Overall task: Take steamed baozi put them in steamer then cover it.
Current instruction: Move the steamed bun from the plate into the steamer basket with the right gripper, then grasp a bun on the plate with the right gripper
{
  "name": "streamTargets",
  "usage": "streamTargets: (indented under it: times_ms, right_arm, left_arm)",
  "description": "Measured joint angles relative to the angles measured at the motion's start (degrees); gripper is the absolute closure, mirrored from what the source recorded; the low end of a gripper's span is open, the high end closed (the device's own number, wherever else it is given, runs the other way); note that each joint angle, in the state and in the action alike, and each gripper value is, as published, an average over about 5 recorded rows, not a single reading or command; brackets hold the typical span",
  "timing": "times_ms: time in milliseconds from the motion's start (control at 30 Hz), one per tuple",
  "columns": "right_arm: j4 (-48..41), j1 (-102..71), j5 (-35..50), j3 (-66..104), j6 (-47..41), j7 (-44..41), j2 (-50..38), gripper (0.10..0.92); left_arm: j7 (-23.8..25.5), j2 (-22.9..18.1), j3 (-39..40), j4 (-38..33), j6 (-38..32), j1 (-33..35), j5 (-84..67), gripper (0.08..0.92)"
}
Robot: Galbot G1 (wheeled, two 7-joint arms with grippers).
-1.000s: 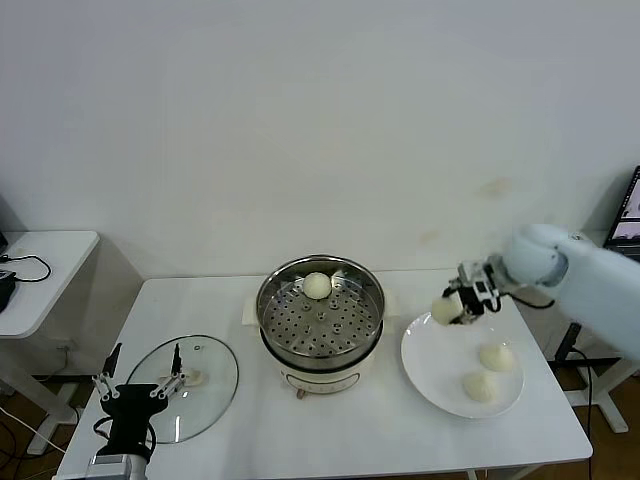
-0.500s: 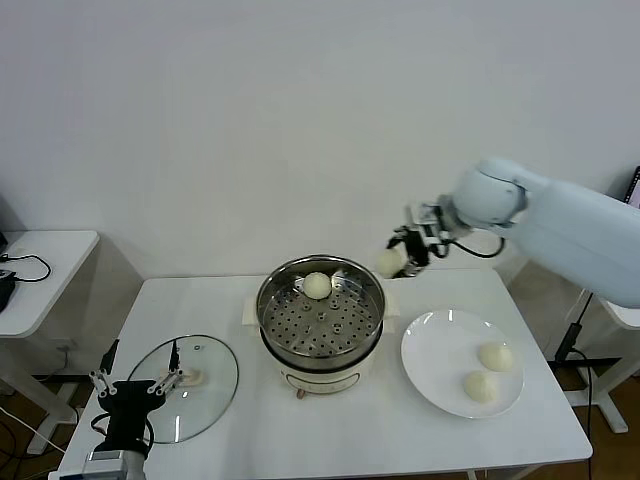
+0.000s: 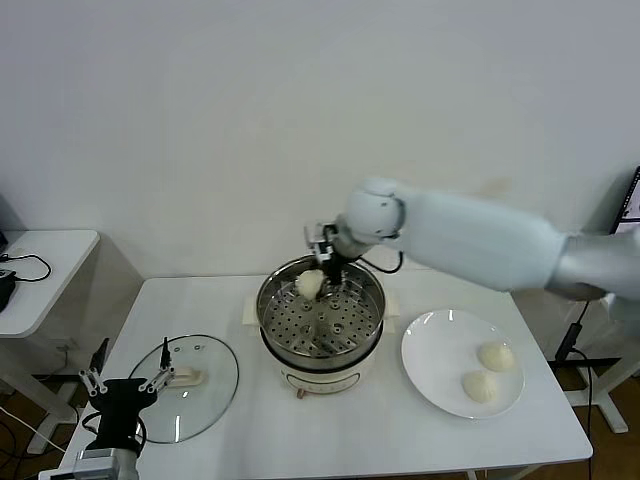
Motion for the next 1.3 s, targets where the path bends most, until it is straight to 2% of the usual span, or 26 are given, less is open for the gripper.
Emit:
streamTargets:
  times_ms: [333, 633, 733, 967, 1300]
  right_arm:
    - [-4.71, -3.69, -0.60, -0.52, -2.88, 2.00, 6.76, 0.423]
    - [-7.61, -5.38, -1.46, -0.49, -4.15, 2.65, 9.18, 0.423]
    - [-7.92, -5.51, -1.67, -0.32, -4.40, 2.65, 9.32, 0.391]
    - [-6.86, -4.28, -2.84, 0.07, -3.87, 0.51, 8.14, 0.222]
    - [0.64, 2.81, -4.32, -0.67, 0.89, -6.92, -1.95, 0.202]
  left_arm:
    - [0.00, -0.30, -0.09, -0.08, -0.04, -0.02, -0.03, 0.177]
    - [-0.01, -0.31, -0.15, -0.02, -0.13, -0.09, -0.13, 0.177]
    - [-0.01, -0.38, -0.11, 0.00, -0.13, -0.19, -0.14, 0.177]
    - [-0.02, -0.50, -0.05, -0.15, -0.13, -0.11, -0.13, 0.177]
    - [0.04, -0.05, 0.08, -0.66, -0.03, -0.28, -0.21, 0.177]
